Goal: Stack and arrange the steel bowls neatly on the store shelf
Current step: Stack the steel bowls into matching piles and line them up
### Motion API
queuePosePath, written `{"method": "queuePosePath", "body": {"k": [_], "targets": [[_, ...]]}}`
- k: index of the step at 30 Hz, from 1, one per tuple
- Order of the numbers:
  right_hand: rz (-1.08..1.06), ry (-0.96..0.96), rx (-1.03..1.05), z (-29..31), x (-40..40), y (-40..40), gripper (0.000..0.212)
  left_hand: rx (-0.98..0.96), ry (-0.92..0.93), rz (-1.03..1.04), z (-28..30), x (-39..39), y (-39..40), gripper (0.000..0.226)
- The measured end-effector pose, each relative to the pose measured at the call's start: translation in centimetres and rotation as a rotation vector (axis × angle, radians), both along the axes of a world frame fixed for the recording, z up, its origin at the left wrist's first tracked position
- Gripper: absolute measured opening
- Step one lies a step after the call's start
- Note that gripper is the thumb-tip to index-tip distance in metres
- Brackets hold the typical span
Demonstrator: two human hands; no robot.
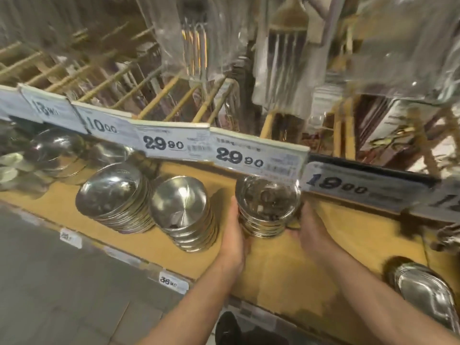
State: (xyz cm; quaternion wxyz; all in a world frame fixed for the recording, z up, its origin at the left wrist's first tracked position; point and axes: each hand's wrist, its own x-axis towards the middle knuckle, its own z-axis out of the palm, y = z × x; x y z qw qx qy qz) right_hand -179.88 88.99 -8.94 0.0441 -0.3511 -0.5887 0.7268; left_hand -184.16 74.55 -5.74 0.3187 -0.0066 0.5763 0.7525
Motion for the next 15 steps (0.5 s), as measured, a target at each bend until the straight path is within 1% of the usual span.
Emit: {"method": "queuePosePath", "body": {"k": [1, 4, 8, 10, 14, 15], "targets": [[0.001, -0.002, 0.001, 0.1, -0.6, 0.0, 0.034, 0.012, -0.004, 0.029, -0.2, -0.3, 0.1, 0.046], [0.003, -0.009, -0.011, 0.0, -2.1, 0.3, 0.046, 0.016, -0.027, 0.125, -0.4, -0.9, 0.5, 0.043], [-0.028, 0.01, 0.009, -0.5, -3.0, 0.5, 0.03, 0.021, -0.026, 0.15, -0.6, -1.4, 0.5, 0.048], [-0.042, -0.001, -0.002, -0.6, -3.4, 0.4, 0.029, 0.021, -0.035, 0.155, -0.7, -1.6, 0.5, 0.053], [-0.068, 0.014, -0.04, 0.0, -3.6, -0.1, 0.024, 0.024, -0.009, 0.177, -0.8, -1.4, 0.7, 0.055], [-0.065, 0.026, -0.047, 0.3, -3.3, -0.3, 0.026, 0.026, -0.005, 0.192, -0.9, -1.2, 0.6, 0.055]]}}
